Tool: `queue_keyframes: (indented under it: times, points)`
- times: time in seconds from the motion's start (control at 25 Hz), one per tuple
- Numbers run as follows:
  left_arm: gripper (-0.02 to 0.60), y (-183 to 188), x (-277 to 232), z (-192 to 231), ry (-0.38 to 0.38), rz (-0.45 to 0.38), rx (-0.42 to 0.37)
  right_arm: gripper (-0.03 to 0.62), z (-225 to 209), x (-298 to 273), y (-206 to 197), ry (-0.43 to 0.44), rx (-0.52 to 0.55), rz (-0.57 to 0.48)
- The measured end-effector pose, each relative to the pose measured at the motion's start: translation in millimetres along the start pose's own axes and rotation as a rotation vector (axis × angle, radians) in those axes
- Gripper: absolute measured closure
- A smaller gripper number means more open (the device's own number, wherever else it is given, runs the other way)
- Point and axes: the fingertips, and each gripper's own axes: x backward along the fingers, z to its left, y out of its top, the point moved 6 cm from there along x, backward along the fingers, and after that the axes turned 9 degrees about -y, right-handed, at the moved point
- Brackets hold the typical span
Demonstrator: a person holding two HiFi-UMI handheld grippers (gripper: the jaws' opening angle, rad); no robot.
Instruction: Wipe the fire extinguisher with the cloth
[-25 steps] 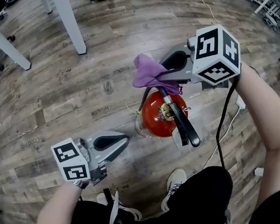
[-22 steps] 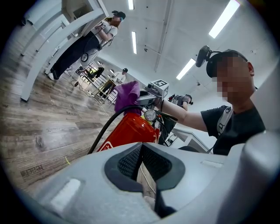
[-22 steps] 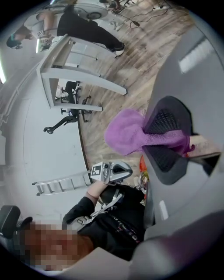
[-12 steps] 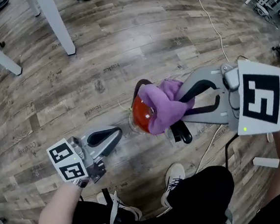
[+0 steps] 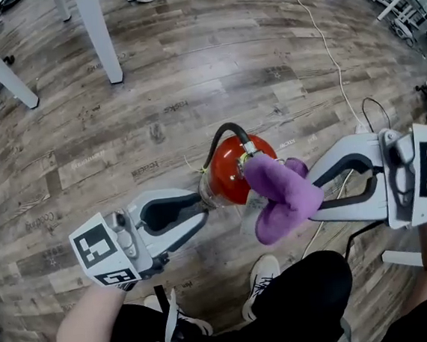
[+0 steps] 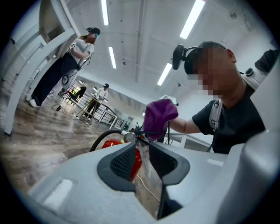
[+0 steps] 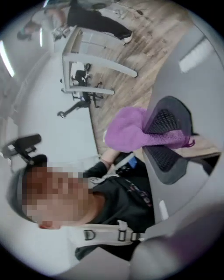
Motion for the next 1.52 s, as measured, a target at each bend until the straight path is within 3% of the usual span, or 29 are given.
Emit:
queue_keyframes:
  times: [0.16, 0.24, 0.32, 0.4, 0.56, 0.76, 0.8, 0.88, 0.92, 1.08, 1.16, 1.24, 1.4, 1.52]
  points:
    - [0.385, 34, -11, -11, -0.027, -0.137, -0.085, 0.525, -23, -12, 11, -0.009, -0.225, -0.287]
    - [0.285, 49, -17, -13, -0.019, -0.176, -0.115, 0.525, -30, -16, 14, 0.003, -0.271, -0.388]
    - [0.203, 58, -27, -13, -0.046, -0.195, -0.088, 0.525, -30, -14, 21, 0.030, -0.291, -0.465]
    - [0.152, 64, -39, -14, -0.090, -0.222, -0.031, 0.525, -26, -12, 28, 0.063, -0.297, -0.497]
    - [0.152, 84, -59, -13, -0.097, -0.285, 0.002, 0.525, -24, -13, 31, 0.078, -0.265, -0.464]
    - [0.170, 87, -73, -6, -0.104, -0.241, 0.030, 0.522, -26, -19, 27, 0.059, -0.265, -0.429]
    - [0.226, 87, -74, -7, -0.124, -0.238, 0.041, 0.520, -26, -19, 26, 0.054, -0.270, -0.428]
    - [0.427, 88, -74, -10, -0.163, -0.242, 0.059, 0.516, -28, -19, 22, 0.037, -0.280, -0.436]
    - [0.498, 88, -74, -11, -0.172, -0.242, 0.055, 0.513, -30, -19, 20, 0.026, -0.277, -0.444]
    - [0.514, 101, -60, -8, -0.151, -0.267, 0.013, 0.493, -33, -13, 21, -0.010, -0.259, -0.485]
    - [0.515, 112, -42, 2, -0.106, -0.302, 0.014, 0.501, -45, 4, 13, -0.086, -0.265, -0.533]
    - [0.515, 119, -24, 13, 0.004, -0.240, -0.041, 0.589, -65, 27, -3, -0.189, -0.357, -0.620]
    - [0.515, 91, -1, 38, 0.292, 0.106, -0.217, 0.589, -89, 57, -44, -0.384, -0.533, -0.787]
    - [0.515, 46, -12, 46, 0.307, 0.235, -0.166, 0.589, -85, 62, -68, -0.457, -0.596, -0.863]
